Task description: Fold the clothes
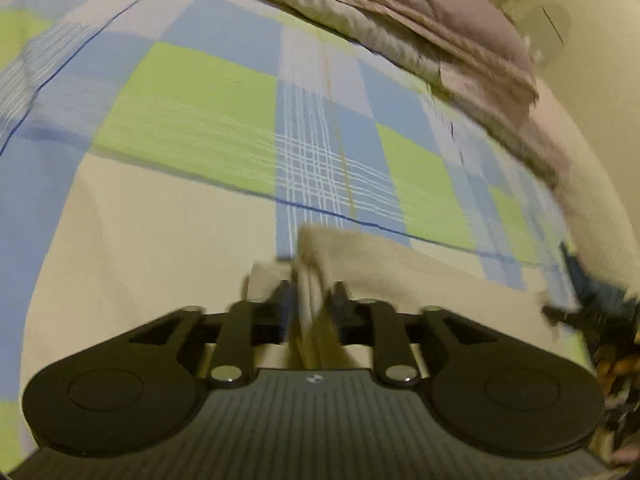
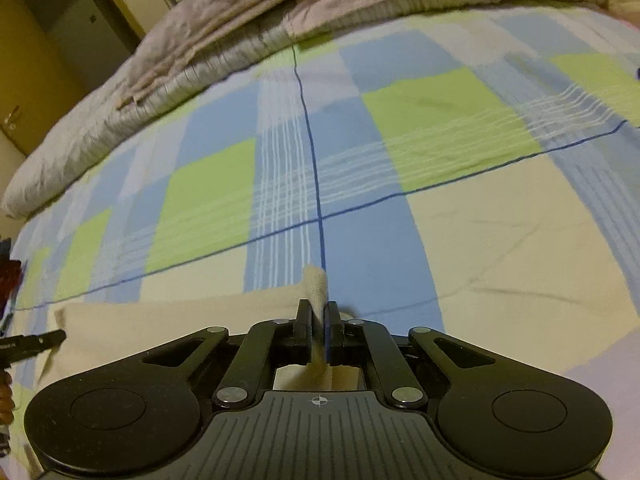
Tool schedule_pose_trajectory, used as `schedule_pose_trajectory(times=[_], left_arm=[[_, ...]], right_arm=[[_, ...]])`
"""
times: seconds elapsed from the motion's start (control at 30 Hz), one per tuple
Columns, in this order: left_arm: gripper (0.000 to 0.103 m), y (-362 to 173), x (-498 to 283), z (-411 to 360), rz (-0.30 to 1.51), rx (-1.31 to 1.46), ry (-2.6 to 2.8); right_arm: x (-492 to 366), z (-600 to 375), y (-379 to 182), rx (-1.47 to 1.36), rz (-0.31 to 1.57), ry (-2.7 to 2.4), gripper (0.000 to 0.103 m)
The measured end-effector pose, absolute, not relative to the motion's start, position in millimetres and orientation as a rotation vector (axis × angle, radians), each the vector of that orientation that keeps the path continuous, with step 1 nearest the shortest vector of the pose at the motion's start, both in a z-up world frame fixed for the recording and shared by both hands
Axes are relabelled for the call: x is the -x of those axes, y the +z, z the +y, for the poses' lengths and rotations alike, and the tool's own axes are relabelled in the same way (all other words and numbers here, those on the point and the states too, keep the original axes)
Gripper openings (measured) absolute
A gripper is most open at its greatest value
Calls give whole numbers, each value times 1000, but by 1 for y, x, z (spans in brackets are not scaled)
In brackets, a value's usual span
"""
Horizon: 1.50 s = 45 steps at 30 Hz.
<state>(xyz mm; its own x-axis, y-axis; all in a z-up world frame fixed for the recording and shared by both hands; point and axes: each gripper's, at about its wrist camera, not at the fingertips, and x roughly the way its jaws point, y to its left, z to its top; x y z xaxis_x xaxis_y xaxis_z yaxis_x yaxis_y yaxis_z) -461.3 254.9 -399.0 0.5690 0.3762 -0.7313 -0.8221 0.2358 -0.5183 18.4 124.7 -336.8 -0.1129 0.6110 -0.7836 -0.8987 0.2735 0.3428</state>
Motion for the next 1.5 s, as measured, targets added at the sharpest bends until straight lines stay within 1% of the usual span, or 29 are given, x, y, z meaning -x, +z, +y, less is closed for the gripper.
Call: schedule_pose_trajectory(times=[0.03,0.07,0.2,0.27,0.33,0.37,0.4,0.43,0.47,0.57,0.63,0.7,0.73,0.77,0.8,0.83,0.93,1.0,1.03,1.1,1.17,1.23,1.27,1.33,1.43,1.5], left_arm=[[31,-396,473,243,479,1076,879],[32,-393,484,230,442,1124,884],[44,-385,519,166,356,1304,874],[46,-386,526,141,347,1349,847],[46,-392,525,127,337,1364,831],[39,-396,522,123,335,1367,826],[10,-399,519,121,340,1358,817],[3,-398,515,120,371,1314,813],[1,-396,511,120,422,1252,832],[2,-400,514,121,474,1217,868],[9,-404,514,122,533,1208,894],[21,-397,508,124,601,1151,918],[25,-389,503,125,641,1108,942],[28,-379,499,126,664,1067,975],[29,-369,497,127,674,1024,1009],[29,-359,496,128,656,983,1036],[27,-338,487,136,585,913,1019],[25,-331,473,142,554,874,962],[24,-335,462,145,568,845,939],[20,-352,444,152,612,797,920],[20,-375,435,160,653,795,938],[24,-399,435,168,673,813,975],[24,-404,436,170,670,816,971],[24,-397,435,171,685,800,978],[15,-380,434,169,679,775,998],[14,-367,435,164,637,772,1011]], right_arm=[[-18,114,-331,338,1066,1311,50],[-18,101,-327,321,1080,1298,60],[-19,29,-321,204,1205,1257,60],[-13,0,-328,164,1282,1239,60],[-3,-18,-341,150,1351,1209,60],[2,-23,-346,142,1357,1195,58],[7,-27,-350,134,1362,1182,47],[12,-30,-354,126,1366,1167,4],[13,-31,-356,120,1366,1145,2],[13,-29,-354,166,1324,1080,1],[16,-24,-352,230,1314,1065,1],[21,-17,-348,305,1295,1065,2],[24,-13,-346,343,1285,1064,4],[26,-10,-343,383,1266,1062,16],[30,-8,-336,428,1216,1055,24],[35,-5,-325,470,1143,1045,29],[48,1,-296,488,922,1064,29],[54,12,-291,454,861,1152,29],[57,19,-291,444,842,1193,29],[63,36,-309,462,862,1238,29],[62,45,-327,485,870,1253,29],[58,50,-344,511,874,1257,29],[56,52,-353,525,876,1259,29],[51,57,-367,551,883,1263,29],[46,56,-350,560,905,1267,29],[43,51,-334,520,865,1280,29]])
